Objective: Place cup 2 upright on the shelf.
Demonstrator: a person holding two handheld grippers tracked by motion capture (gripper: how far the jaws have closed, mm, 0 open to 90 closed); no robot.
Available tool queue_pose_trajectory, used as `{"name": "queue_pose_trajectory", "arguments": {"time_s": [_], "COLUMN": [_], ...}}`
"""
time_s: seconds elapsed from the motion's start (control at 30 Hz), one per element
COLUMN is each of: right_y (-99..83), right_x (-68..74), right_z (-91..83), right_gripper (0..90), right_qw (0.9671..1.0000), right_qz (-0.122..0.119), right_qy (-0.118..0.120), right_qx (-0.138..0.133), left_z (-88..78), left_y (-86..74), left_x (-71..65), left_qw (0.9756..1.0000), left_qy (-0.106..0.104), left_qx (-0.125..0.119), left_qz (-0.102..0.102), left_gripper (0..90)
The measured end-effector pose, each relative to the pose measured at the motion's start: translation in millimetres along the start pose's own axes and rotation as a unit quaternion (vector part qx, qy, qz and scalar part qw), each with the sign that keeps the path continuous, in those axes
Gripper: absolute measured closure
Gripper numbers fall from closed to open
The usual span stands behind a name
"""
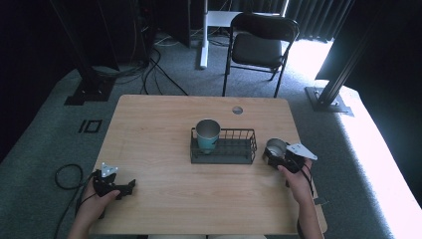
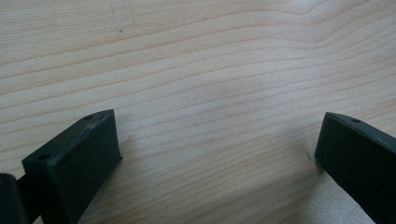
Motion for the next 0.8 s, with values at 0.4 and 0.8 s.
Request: {"name": "queue_pose_trajectory", "arguments": {"time_s": [0.4,0.8], "right_y": [18.0,38.4], "right_x": [-5.4,-4.4], "right_z": [-8.5,-16.8], "right_gripper": [13.2,13.2], "right_qw": [1.0,0.9999], "right_qz": [-0.001,0.002], "right_qy": [-0.004,-0.002], "right_qx": [-0.004,-0.014], "left_z": [0.0,0.0], "left_y": [0.0,0.0], "left_x": [0.0,0.0], "left_qw": [1.0,1.0], "left_qy": [0.0,0.0], "left_qx": [0.0,0.0], "left_qz": [0.0,0.0], "left_gripper": [0.5,0.5]}}
Point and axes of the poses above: each handheld gripper's, and its own axes: z roughly forward along the jaws, y roughly out of its top, x roughly to its left, the point moved 9 cm from there along z, roughly forward along the jaws, and after that the axes turned 15 degrees about -y, right-handed, at the moved point
